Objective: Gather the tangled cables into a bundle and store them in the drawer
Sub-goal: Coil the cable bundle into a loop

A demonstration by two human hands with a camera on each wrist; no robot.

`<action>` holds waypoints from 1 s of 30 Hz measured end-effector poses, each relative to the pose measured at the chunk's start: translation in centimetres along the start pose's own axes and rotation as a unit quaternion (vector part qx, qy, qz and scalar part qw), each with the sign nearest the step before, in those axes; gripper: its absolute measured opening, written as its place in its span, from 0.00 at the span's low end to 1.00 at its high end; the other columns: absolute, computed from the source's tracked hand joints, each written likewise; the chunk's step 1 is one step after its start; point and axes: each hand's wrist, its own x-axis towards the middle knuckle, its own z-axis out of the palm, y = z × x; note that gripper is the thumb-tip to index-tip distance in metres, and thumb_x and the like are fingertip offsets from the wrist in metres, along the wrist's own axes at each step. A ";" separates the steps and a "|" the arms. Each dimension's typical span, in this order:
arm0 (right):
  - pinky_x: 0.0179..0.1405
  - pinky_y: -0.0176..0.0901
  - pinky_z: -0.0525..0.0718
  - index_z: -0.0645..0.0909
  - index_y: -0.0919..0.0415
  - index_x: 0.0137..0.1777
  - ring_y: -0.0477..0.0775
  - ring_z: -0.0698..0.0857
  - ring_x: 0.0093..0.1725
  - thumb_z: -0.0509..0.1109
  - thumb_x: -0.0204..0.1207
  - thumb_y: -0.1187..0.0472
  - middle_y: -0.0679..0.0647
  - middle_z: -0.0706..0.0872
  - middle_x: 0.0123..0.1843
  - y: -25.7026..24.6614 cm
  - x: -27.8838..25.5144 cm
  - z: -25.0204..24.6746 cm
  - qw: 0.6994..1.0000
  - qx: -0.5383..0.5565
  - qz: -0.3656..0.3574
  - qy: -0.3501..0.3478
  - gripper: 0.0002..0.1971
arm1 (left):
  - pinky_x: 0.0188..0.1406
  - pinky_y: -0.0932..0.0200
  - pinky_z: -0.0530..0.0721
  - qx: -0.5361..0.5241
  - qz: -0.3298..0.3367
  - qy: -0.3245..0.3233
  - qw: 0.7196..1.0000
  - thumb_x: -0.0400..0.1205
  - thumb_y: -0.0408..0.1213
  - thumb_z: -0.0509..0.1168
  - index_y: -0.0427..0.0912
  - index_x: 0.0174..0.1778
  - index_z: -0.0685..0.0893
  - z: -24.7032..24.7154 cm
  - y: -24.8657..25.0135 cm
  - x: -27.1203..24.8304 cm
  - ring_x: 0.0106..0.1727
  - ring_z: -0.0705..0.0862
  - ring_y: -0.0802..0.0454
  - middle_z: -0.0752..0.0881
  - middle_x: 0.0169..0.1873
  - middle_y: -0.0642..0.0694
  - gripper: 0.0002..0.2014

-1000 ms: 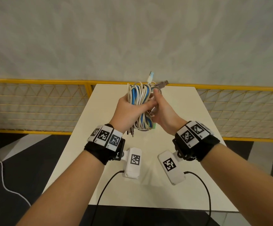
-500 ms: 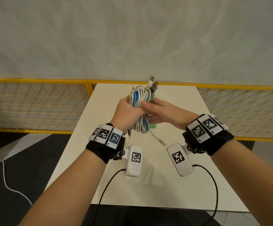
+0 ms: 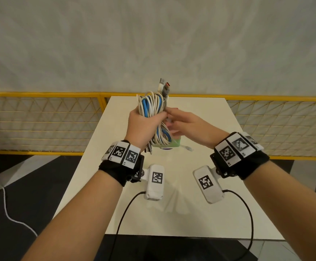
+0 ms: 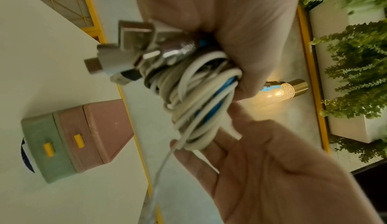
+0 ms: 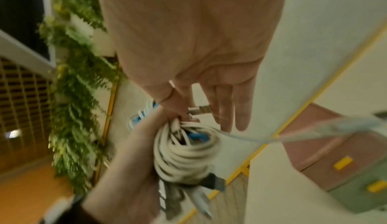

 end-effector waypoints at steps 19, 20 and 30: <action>0.51 0.49 0.89 0.86 0.63 0.51 0.53 0.90 0.47 0.67 0.78 0.68 0.61 0.90 0.48 3.1 1.5 1.8 0.973 0.015 -0.010 0.230 0.08 | 0.31 0.58 0.87 -0.098 -0.087 -0.096 0.987 0.79 0.32 0.73 0.32 0.47 0.88 -1.3 0.1 -1.2 0.28 0.88 0.50 0.89 0.33 0.40 0.06; 0.46 0.40 0.88 0.86 0.61 0.51 0.45 0.89 0.44 0.67 0.77 0.70 0.57 0.90 0.46 2.6 1.4 1.8 0.969 0.016 -0.029 0.243 0.08 | 0.34 0.57 0.88 -0.085 -0.088 -0.111 0.986 0.78 0.32 0.73 0.33 0.46 0.89 -1.4 -0.1 -1.2 0.30 0.89 0.49 0.89 0.33 0.39 0.05; 0.61 0.52 0.85 0.73 0.62 0.75 0.55 0.87 0.60 0.69 0.76 0.75 0.57 0.84 0.67 2.8 -0.3 1.6 0.982 0.081 -0.052 0.161 0.27 | 0.39 0.59 0.89 0.062 -0.037 -0.043 0.996 0.75 0.30 0.74 0.39 0.43 0.87 -2.7 -1.3 -0.4 0.35 0.88 0.52 0.88 0.36 0.43 0.04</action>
